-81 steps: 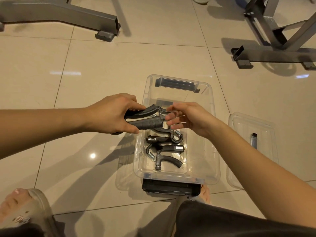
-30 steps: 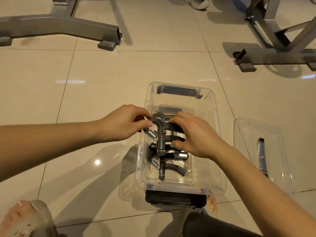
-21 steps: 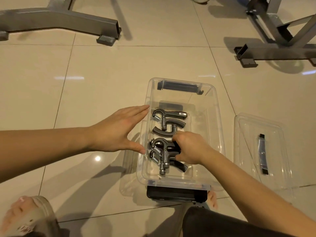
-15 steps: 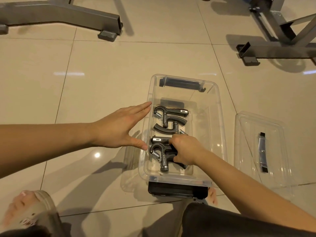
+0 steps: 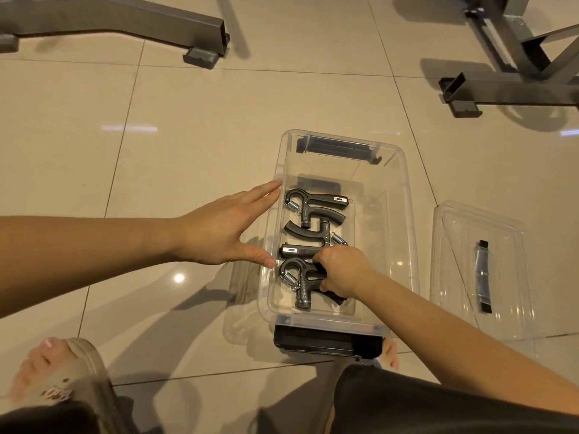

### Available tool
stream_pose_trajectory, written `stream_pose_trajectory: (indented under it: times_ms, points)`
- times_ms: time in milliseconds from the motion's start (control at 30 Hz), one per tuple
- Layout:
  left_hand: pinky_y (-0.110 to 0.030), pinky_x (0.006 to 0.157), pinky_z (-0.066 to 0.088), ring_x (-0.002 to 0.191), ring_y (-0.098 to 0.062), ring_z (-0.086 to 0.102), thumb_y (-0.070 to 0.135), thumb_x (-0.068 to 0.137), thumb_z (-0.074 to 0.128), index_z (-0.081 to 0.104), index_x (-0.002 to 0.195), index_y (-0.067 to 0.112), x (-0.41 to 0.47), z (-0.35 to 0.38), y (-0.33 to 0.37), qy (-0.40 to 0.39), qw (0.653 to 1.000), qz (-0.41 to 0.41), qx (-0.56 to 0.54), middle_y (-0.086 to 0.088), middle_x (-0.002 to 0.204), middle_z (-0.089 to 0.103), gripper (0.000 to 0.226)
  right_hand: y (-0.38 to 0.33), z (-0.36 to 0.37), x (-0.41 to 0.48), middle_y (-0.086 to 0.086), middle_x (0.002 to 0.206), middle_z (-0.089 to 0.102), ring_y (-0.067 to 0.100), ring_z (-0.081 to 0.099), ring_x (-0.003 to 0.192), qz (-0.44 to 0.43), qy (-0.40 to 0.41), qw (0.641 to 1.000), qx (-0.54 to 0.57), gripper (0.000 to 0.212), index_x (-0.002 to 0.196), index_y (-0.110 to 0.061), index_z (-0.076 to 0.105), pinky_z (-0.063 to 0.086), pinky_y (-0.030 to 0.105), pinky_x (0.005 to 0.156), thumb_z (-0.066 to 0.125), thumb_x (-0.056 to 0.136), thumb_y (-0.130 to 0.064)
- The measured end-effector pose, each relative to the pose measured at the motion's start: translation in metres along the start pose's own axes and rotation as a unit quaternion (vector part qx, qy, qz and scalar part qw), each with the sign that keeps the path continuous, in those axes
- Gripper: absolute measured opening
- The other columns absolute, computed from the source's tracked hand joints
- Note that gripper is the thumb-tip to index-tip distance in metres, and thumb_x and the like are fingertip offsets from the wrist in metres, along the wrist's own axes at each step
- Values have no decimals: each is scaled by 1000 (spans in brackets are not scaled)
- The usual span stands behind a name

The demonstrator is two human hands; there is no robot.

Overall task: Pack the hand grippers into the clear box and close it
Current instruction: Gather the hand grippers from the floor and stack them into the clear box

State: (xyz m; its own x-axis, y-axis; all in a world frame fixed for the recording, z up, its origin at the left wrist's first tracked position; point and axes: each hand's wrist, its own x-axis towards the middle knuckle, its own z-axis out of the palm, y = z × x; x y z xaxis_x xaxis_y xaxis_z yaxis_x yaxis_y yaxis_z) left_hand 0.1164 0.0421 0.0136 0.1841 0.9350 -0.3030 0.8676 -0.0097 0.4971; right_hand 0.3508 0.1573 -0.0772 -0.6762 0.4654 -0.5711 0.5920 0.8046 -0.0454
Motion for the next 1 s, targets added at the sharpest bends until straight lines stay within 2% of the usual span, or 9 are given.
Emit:
stream_pose_trajectory:
  times_ms: [233, 400, 500, 600, 667, 733, 867, 933, 1000]
  points:
    - [-18, 118, 8, 152, -2, -2, 76, 76, 60, -11, 160, 25, 1, 1, -1, -4, 1000, -4, -6, 19, 164, -22, 121, 1, 2, 2, 5, 109, 70, 28, 66, 100, 6, -5, 1000, 1, 44, 116, -17, 68, 53, 36, 79, 80, 81, -40]
    - [-21, 118, 13, 153, -6, 3, 77, 75, 62, -4, 161, 26, -2, -2, 4, 1, 1000, -23, 4, 18, 166, -17, 121, 0, -2, -5, 3, 111, 70, 26, 65, 103, 14, -8, 999, 33, 49, 121, -19, 66, 56, 38, 84, 81, 79, -41]
    - [-24, 114, 22, 151, -9, 16, 77, 73, 65, 7, 161, 29, -15, -14, 16, 12, 999, -43, 6, 19, 167, -7, 116, 2, -23, -13, 3, 113, 70, 25, 66, 105, 23, 33, 994, 99, 51, 124, -21, 66, 56, 39, 87, 80, 80, -42]
    - [-25, 105, 36, 139, -10, 40, 69, 79, 66, 29, 155, 34, -43, -40, 23, 30, 997, -66, 41, 16, 164, 16, 92, 1, -67, -22, 2, 118, 72, 22, 67, 107, 21, 101, 979, 173, 52, 124, -17, 68, 55, 41, 92, 81, 80, -41]
    - [-24, 94, 44, 123, -5, 53, 63, 83, 68, 47, 143, 34, -75, -63, 22, 29, 993, -88, 71, 17, 151, 37, 69, -12, -108, -29, 0, 110, 74, 17, 68, 97, -3, 151, 965, 216, 43, 115, -16, 72, 57, 37, 89, 82, 80, -38]
    - [-23, 85, 47, 111, 1, 56, 59, 84, 70, 56, 131, 36, -113, -84, 17, 25, 988, -135, 75, 20, 135, 49, 55, -39, -154, -36, -4, 101, 74, 12, 68, 89, -48, 187, 951, 241, 36, 109, -18, 74, 58, 35, 84, 82, 80, -37]
    - [-20, 81, 50, 102, 3, 59, 56, 83, 73, 59, 128, 33, -209, -114, 13, 29, 966, -245, 78, 18, 124, 54, 52, -119, -230, -53, -4, 100, 74, 12, 69, 88, -181, 189, 939, 221, 33, 109, -17, 75, 58, 38, 84, 82, 81, -34]
    - [-15, 72, 48, 90, 9, 60, 55, 84, 72, 59, 126, 33, -250, -121, 14, 24, 953, -292, 77, 18, 117, 55, 50, -151, -253, -59, -4, 100, 75, 12, 70, 89, -232, 173, 935, 204, 32, 108, -14, 75, 58, 37, 85, 82, 81, -32]
    - [-16, 70, 49, 85, 6, 62, 56, 84, 71, 59, 126, 32, -305, -129, 15, 34, 936, -342, 68, 20, 107, 56, 50, -194, -277, -67, -4, 99, 75, 11, 71, 89, -284, 153, 929, 183, 32, 107, -14, 75, 58, 34, 84, 83, 81, -30]
